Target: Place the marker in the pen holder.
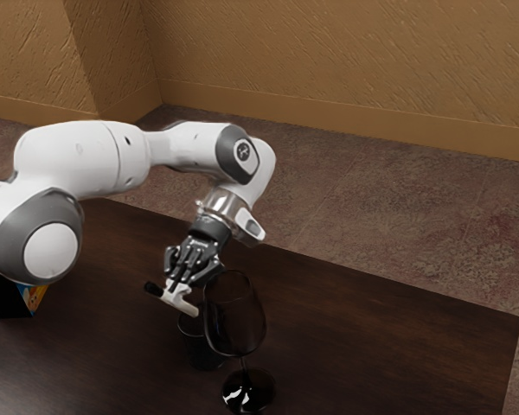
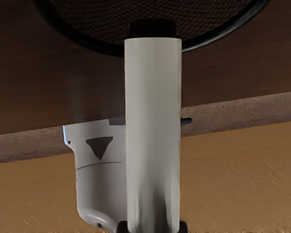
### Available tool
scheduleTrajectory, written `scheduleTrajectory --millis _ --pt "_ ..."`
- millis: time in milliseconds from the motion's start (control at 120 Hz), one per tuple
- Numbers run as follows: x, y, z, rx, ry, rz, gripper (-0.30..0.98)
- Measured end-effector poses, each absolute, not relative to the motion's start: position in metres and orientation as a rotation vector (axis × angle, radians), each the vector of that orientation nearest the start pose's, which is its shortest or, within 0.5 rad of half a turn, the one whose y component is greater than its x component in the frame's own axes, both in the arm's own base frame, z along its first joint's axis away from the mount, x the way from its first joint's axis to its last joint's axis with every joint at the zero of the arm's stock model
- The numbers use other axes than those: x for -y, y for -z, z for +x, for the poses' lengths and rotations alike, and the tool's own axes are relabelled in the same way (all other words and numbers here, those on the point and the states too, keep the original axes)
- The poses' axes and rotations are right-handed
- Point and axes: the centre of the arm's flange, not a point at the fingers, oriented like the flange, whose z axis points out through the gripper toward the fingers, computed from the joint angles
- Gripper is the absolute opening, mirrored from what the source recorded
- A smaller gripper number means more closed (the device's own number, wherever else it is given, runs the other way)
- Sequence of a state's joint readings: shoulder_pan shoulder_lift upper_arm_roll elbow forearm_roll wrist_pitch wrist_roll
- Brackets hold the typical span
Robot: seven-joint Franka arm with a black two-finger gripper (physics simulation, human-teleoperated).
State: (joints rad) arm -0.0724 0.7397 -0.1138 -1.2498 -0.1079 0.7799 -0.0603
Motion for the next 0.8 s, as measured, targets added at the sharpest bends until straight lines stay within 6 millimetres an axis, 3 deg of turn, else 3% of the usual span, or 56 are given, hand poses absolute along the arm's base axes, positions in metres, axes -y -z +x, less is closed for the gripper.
scheduleTrajectory --millis 333,500,675,708,758,800 --pt "0.113 -0.300 0.578 -0.295 -1.883 -2.607 -0.03" --pt "0.115 -0.299 0.578 -0.309 -1.898 -2.614 0.21" --pt "0.112 -0.297 0.579 -0.310 -1.905 -2.624 0.37" --pt "0.097 -0.306 0.584 -0.279 -1.870 -2.675 0.42" --pt "0.059 -0.359 0.597 -0.186 -1.652 -2.854 0.47" --pt "0.016 -0.397 0.607 -0.057 -1.423 -2.981 0.51"
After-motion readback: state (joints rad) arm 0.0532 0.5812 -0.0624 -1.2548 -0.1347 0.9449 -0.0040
